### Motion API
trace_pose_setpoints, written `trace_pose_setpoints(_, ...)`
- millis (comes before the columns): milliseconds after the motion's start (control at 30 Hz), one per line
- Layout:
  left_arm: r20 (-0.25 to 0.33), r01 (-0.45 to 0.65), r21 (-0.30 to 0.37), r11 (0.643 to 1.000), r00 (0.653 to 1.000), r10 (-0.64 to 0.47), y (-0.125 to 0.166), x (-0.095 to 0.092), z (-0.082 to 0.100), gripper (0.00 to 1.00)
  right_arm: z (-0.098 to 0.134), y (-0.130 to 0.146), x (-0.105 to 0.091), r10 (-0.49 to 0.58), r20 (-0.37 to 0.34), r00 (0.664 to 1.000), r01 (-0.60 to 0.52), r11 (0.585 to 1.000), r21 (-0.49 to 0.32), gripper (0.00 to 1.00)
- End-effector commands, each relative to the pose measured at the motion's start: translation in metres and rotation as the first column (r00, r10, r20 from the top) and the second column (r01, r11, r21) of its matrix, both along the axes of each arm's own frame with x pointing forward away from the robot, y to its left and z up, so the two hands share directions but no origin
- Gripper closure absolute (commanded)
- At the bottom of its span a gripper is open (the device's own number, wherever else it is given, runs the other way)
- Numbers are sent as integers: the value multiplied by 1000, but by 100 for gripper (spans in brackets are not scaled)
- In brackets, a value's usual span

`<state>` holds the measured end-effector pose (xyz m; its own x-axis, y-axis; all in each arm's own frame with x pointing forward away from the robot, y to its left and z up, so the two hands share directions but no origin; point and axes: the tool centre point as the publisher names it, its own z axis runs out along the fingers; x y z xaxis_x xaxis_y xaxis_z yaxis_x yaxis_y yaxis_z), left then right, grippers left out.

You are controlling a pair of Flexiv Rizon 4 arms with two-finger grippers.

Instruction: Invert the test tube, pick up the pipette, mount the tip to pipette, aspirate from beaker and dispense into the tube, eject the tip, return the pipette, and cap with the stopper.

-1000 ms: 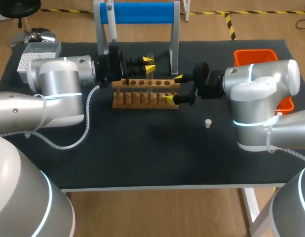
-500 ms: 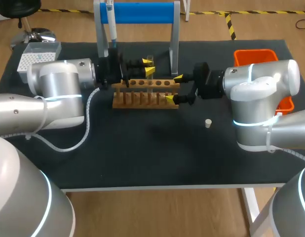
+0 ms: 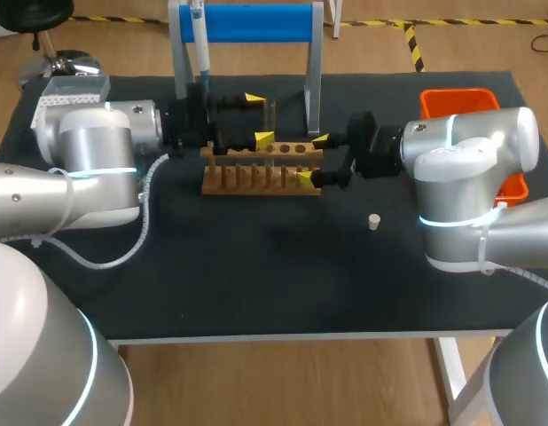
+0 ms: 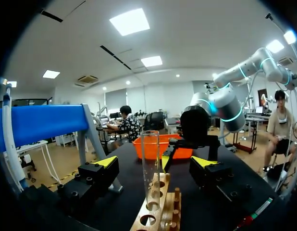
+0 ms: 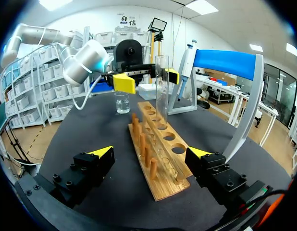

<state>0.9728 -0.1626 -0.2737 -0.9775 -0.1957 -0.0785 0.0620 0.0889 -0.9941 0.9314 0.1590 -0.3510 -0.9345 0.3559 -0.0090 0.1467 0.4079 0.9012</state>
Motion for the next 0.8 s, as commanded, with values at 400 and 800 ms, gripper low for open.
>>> trace_pose_setpoints(400,-27,-240,142,960,969,246,102,-83,30,0,0,-1,0,1,0,1000,-1,1000,-1,0)
trace_pose_setpoints(800,-27,-240,142,960,969,246,102,-83,30,0,0,-1,0,1,0,1000,-1,1000,-1,0)
